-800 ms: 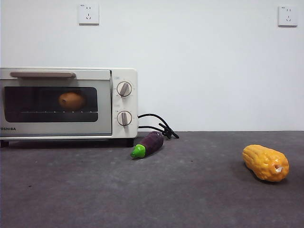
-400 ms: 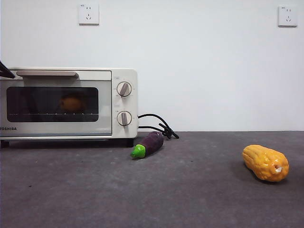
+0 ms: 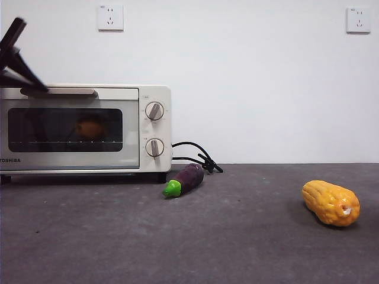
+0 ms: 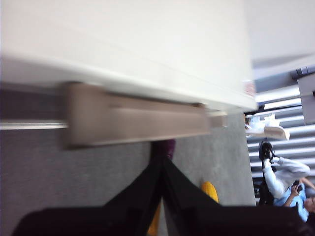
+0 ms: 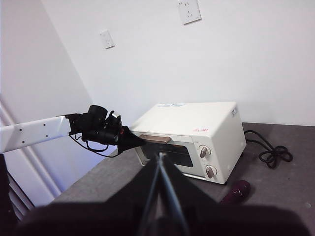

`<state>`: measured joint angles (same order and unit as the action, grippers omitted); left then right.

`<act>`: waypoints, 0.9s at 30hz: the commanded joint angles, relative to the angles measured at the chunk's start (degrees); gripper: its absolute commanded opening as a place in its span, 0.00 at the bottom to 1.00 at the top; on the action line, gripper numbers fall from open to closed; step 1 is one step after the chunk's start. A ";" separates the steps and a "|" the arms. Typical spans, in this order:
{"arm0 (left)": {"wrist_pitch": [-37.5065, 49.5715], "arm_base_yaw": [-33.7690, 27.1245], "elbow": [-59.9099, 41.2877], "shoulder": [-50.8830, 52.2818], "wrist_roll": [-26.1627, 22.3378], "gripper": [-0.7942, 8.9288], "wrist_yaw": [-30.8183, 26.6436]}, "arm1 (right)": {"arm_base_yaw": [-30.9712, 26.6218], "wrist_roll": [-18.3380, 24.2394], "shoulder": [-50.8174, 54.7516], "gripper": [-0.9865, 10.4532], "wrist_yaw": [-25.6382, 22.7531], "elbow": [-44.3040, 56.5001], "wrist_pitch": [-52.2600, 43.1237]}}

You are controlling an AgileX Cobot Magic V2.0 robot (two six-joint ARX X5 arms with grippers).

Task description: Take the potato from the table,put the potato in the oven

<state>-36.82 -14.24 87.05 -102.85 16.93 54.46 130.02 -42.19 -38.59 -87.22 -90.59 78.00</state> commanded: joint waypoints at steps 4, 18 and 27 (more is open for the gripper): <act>-2.86 3.85 0.13 5.44 -5.09 0.08 -1.75 | 0.00 -0.09 -0.02 0.09 1.03 1.09 1.20; -20.74 14.47 0.13 29.44 -16.02 0.08 -14.73 | 0.00 -9.29 -0.07 0.09 7.76 12.63 1.20; -26.43 23.96 0.13 47.30 -13.66 0.08 -16.37 | 0.00 -9.01 -0.13 0.09 7.76 13.27 1.20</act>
<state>-62.61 9.19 87.05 -56.82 2.37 37.85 130.02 -50.50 -38.76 -79.44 -77.45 78.02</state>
